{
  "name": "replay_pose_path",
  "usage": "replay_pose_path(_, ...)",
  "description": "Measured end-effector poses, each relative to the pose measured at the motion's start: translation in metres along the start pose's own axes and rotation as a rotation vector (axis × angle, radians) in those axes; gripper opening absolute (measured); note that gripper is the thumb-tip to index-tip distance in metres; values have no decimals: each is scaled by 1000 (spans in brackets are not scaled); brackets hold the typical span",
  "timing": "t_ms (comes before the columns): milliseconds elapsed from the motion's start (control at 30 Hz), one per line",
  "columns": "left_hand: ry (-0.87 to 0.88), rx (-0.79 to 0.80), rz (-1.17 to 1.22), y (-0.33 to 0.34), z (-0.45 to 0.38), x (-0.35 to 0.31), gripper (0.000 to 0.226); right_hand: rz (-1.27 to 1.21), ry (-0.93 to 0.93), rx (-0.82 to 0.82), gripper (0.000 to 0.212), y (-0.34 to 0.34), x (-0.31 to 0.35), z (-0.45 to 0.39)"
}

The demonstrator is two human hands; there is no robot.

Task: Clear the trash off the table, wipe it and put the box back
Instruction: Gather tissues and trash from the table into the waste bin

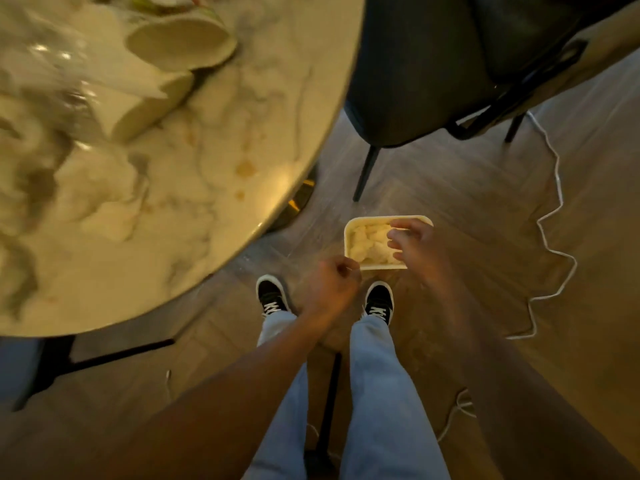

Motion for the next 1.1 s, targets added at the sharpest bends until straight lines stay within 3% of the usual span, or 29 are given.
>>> replay_pose_path(167,105,-1,139,-70,67,-31,11,20,-107,9,19,2,70,66)
replay_pose_path(300,172,-39,244,-138,101,-42,17,31,-328,-68,17,10,138,129)
replay_pose_path(400,209,-88,313,-193,114,-32,32,37,-527,-123,15,38,187,174)
replay_pose_path(500,214,-181,323,-252,121,-15,31,102,-666,-55,14,94,223,202)
replay_pose_path(567,200,-255,312,-289,121,1,23,256,-759,32,18,141,235,211)
replay_pose_path(700,148,-389,290,-349,114,40,12,748,-912,153,51,224,233,212)
replay_pose_path(800,118,-515,233,-388,104,73,15,935,-972,100,65,253,233,207)
replay_pose_path(867,88,-558,162,-410,95,93,29,980,-982,59,68,261,234,205)
replay_pose_path(1000,15,-410,-49,-427,69,123,71,1058,-1018,31,55,267,234,204)
replay_pose_path(1100,16,-285,-218,-424,53,132,75,1043,-1012,75,38,271,234,203)
Point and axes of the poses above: each hand's wrist, its own z-axis away from the middle knuckle, its own y-axis out of the palm, x = y × z, the point moved 7 cm from there along -z, towards the middle knuckle, and after that the axes turned 7 degrees about -x, right-handed, at the moved point
